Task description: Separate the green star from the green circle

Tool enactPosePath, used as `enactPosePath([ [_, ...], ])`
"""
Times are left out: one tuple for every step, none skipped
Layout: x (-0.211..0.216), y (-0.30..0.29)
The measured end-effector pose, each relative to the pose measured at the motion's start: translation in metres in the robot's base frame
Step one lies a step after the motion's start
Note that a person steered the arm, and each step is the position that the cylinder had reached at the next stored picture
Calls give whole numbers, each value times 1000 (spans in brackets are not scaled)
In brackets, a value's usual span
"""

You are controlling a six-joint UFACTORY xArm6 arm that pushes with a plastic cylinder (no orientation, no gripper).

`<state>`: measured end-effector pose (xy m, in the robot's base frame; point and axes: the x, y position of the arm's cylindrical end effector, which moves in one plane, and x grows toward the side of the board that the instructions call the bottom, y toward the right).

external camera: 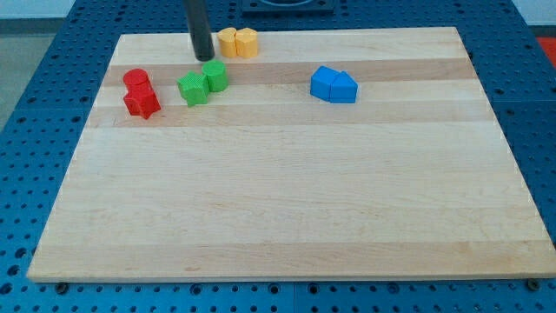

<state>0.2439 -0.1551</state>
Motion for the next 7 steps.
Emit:
enactPosePath([
  [5,-30],
  [22,-30],
  [40,-30],
  [61,-30],
  [83,-20],
  [104,11],
  [110,38],
])
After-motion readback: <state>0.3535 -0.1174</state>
